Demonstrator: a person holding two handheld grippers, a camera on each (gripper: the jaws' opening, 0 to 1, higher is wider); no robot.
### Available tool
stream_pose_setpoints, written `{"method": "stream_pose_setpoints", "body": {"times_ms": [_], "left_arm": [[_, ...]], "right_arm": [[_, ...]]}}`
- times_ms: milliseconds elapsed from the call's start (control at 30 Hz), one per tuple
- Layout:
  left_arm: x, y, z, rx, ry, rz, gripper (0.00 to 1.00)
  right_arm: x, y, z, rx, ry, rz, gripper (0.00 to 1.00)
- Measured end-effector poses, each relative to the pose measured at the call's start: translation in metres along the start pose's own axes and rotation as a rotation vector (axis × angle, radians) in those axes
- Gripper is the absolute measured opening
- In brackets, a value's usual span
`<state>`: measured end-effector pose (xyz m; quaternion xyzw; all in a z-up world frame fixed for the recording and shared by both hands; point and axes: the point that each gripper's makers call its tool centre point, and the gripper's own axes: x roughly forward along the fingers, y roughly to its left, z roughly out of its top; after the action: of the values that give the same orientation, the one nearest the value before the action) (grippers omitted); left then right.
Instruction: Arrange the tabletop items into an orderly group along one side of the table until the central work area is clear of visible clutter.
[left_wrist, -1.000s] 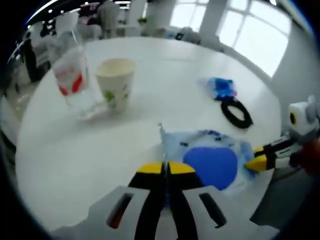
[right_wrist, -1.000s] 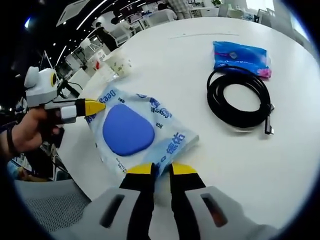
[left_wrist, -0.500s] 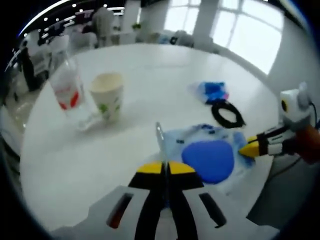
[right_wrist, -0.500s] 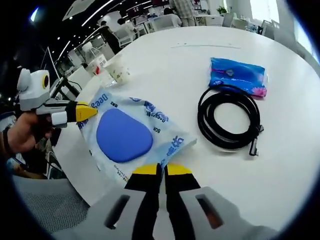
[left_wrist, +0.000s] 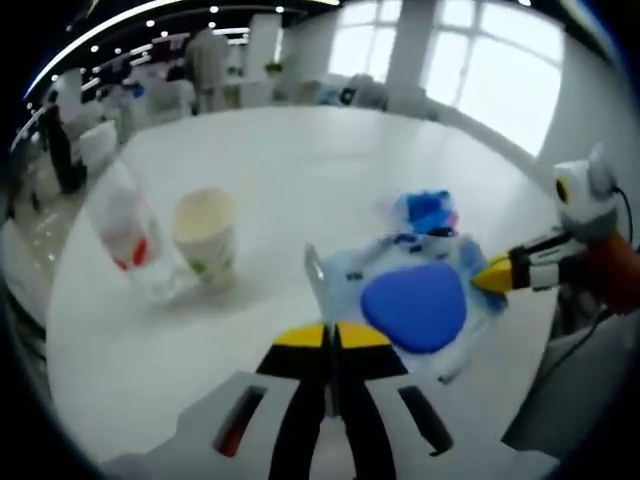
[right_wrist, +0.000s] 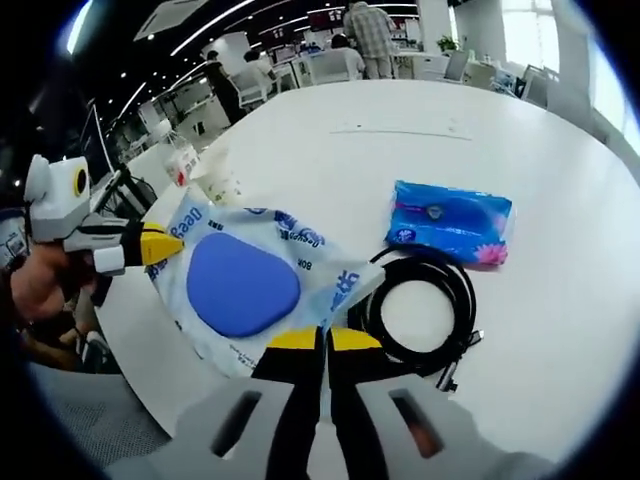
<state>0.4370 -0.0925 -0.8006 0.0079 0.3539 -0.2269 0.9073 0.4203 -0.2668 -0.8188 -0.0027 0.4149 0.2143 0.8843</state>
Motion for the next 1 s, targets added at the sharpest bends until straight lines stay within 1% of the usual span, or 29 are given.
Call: {"method": "stream_pose_setpoints", "body": {"times_ms": [133,233,333,467,567,667,767,833,1000], "left_arm": [[0.007,0.001,0.015,0.010,-0.014,0.010,0.00],[0.011,0.004,0.024,0.011,-0.029,0.030,0.00],[0.015,0.008,0.030,0.012,-0.041,0.052,0.00],[0.021,0.016,0.037,-0.017,-0.066,0.073,0.00],[0.025,0.021,0.039,-0.039,-0.072,0.084,0.00],[0.028,0.024,0.041,-0.044,-0.070,0.094,0.00],[0.035,0.029,0.043,-0.051,-0.068,0.105,0.00],[0.037,0.031,0.043,-0.054,-0.066,0.112,0.00],[0.044,0.035,0.043,-0.078,-0.058,0.129,0.00]], "right_arm": [[0.003,-0.008,0.016,-0.021,-0.014,-0.007,0.00],[0.007,-0.012,0.028,-0.044,-0.023,-0.012,0.00],[0.011,-0.016,0.039,-0.056,-0.029,-0.016,0.00],[0.018,-0.020,0.053,-0.064,-0.044,-0.015,0.00],[0.023,-0.022,0.063,-0.068,-0.057,-0.012,0.00],[0.030,-0.024,0.071,-0.074,-0.063,-0.012,0.00],[0.039,-0.027,0.082,-0.061,-0.071,-0.009,0.00],[0.044,-0.028,0.088,-0.075,-0.072,-0.006,0.00],[0.056,-0.032,0.095,-0.081,-0.064,-0.003,0.00]]}}
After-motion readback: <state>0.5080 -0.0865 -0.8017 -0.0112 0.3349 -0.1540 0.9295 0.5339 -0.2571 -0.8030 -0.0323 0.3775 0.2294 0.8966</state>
